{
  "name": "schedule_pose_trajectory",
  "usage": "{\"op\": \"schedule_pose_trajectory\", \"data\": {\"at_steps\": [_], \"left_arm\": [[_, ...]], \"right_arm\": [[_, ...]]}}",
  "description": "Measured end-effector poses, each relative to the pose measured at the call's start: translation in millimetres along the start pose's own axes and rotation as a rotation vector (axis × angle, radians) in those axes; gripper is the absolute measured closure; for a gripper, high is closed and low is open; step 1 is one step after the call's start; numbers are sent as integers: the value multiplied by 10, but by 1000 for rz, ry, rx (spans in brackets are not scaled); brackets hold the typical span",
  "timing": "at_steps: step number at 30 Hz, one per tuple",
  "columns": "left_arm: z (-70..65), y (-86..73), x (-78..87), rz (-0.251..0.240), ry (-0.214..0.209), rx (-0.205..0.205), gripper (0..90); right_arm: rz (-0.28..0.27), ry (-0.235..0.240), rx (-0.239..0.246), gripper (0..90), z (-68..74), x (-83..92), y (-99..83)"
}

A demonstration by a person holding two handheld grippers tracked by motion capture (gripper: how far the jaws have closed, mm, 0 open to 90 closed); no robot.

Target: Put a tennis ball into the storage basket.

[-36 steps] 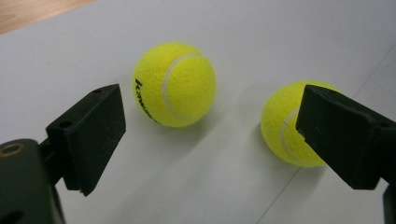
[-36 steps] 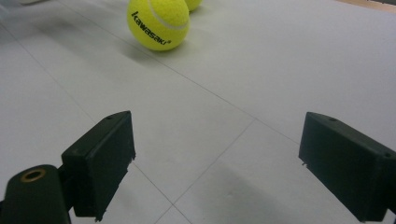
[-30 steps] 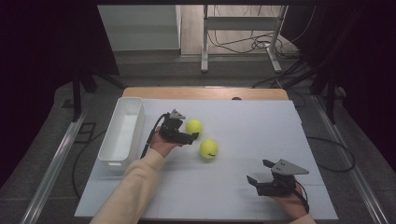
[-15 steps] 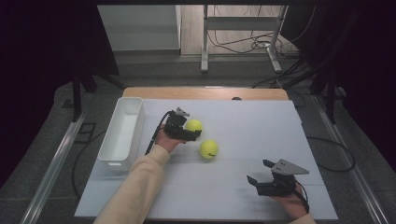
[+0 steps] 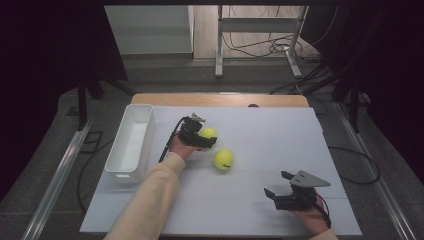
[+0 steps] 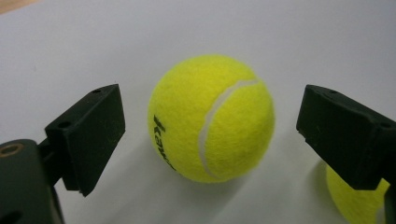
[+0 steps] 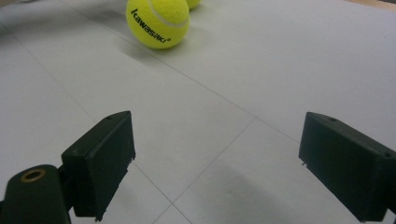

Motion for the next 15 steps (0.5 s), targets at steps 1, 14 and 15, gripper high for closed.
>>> {"op": "schedule_pose_trajectory", "data": {"at_steps": [1, 14, 15], "left_arm": [[1, -4, -16, 4, -2, 4, 88], [-30, -53, -117, 32, -8, -14, 252], [-23, -54, -113, 36, -10, -16, 259]], "right_arm": [[-1, 0, -1, 108, 0, 1, 1], [-1, -1, -4, 108, -7, 4, -1], [-1, -1, -3, 108, -8, 3, -2]]}}
Point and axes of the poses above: each handheld gripper's, and its own axes: x roughly backward along the jaws, y roughly out of its top, z roughly to its left, the point moved 7 cm from there along -x, roughly forward along the jaws, and after that the axes turned 6 degrees about y, right-handed, at the moved point
